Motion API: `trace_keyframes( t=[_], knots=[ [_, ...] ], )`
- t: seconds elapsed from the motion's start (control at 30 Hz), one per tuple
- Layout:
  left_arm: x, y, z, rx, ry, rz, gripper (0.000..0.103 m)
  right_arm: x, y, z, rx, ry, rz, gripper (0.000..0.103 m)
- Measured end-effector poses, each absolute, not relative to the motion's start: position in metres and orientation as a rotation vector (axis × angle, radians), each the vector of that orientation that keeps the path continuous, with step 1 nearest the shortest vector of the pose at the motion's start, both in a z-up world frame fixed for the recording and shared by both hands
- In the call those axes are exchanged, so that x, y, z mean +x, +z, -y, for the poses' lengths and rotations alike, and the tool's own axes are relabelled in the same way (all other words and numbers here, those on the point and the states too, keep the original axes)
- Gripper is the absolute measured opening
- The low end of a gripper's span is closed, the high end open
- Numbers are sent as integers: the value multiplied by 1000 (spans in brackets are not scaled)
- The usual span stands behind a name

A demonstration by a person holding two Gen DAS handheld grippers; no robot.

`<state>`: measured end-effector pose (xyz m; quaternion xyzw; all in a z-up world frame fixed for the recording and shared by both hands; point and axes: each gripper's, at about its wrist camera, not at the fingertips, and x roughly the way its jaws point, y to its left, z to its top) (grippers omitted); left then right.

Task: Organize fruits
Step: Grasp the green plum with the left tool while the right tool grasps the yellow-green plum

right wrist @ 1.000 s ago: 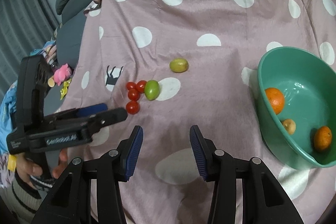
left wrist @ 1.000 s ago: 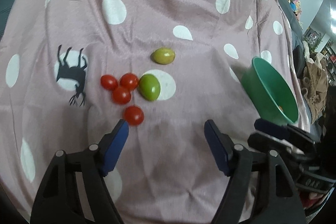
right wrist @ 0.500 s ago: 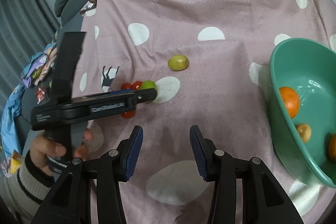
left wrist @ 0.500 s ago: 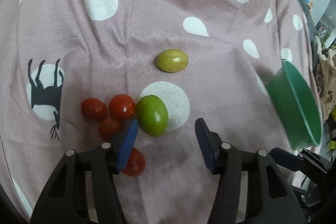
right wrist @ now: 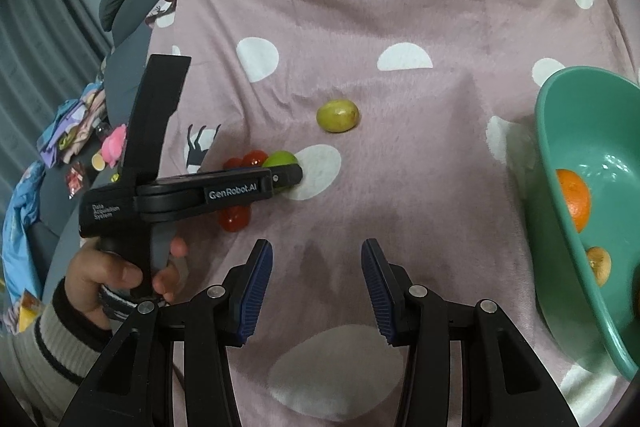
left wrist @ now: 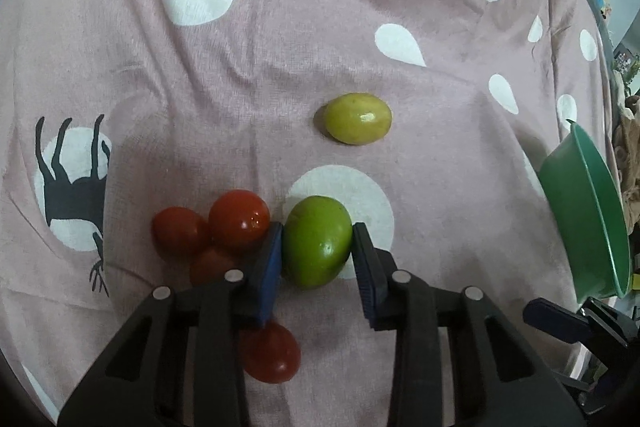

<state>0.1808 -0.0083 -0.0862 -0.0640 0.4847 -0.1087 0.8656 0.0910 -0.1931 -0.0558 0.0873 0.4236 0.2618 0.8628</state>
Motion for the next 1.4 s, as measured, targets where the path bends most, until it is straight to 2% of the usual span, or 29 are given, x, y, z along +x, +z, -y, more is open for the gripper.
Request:
trace_keyframes(
  t=[0.33,0.63,0.93,1.4],
  knots=[
    [176,-42,-36,-210,-218,-891,33,110,-54,178,165,539,-900,47],
    [202,-46,-63,-212,-156,-901,34,166,-43,147,101,465,-893,47],
    [218,-52,-67,-199,-164,-911,34,224,-67,113,23,361,-930,47],
    [218,-59,-69,-203,-175,-916,34,241,-82,103,15,350,-910,46]
  ],
)
